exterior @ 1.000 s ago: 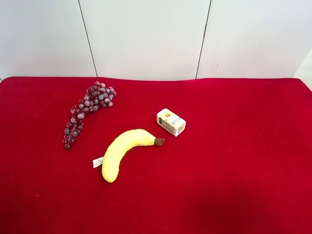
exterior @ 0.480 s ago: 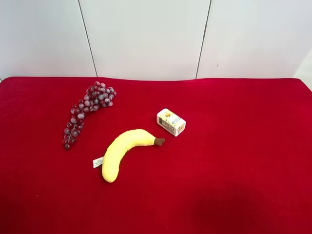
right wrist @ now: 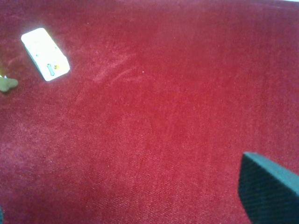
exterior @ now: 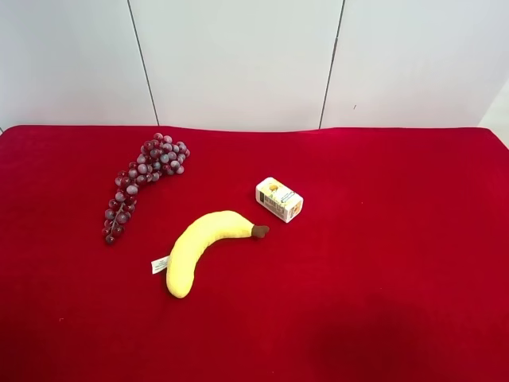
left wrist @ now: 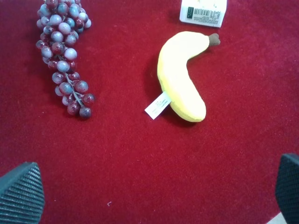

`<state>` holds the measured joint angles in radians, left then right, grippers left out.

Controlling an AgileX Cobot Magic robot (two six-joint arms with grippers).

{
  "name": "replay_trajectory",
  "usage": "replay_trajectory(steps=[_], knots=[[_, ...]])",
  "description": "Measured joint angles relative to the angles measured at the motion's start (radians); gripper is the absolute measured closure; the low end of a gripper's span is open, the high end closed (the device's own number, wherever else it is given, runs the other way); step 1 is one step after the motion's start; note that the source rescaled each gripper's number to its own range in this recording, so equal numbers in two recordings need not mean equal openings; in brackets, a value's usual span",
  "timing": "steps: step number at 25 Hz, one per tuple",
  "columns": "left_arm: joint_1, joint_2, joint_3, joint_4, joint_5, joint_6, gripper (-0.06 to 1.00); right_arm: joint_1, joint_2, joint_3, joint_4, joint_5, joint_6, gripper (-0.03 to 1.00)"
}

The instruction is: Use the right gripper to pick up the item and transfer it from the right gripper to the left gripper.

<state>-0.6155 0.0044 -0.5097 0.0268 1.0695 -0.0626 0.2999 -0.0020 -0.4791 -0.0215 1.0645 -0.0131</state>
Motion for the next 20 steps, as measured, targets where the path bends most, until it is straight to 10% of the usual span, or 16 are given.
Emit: replay_trajectory(steps=[5,13,20], knots=[[0.106,0.000,0.000,-0.001,0.000,0.000,-0.06,-0.054,0.000,0.000,0.000,0.000,0.000,-0.03],[0.508,-0.010,0.000,-0.002,0.000,0.002,-0.06,-0.231,0.000,0.000,0.000,0.000,0.000,-0.03],[0.582,-0.010,0.000,-0.002,0.000,0.003,-0.06,-0.243,0.000,0.000,0.000,0.000,0.000,-0.03]])
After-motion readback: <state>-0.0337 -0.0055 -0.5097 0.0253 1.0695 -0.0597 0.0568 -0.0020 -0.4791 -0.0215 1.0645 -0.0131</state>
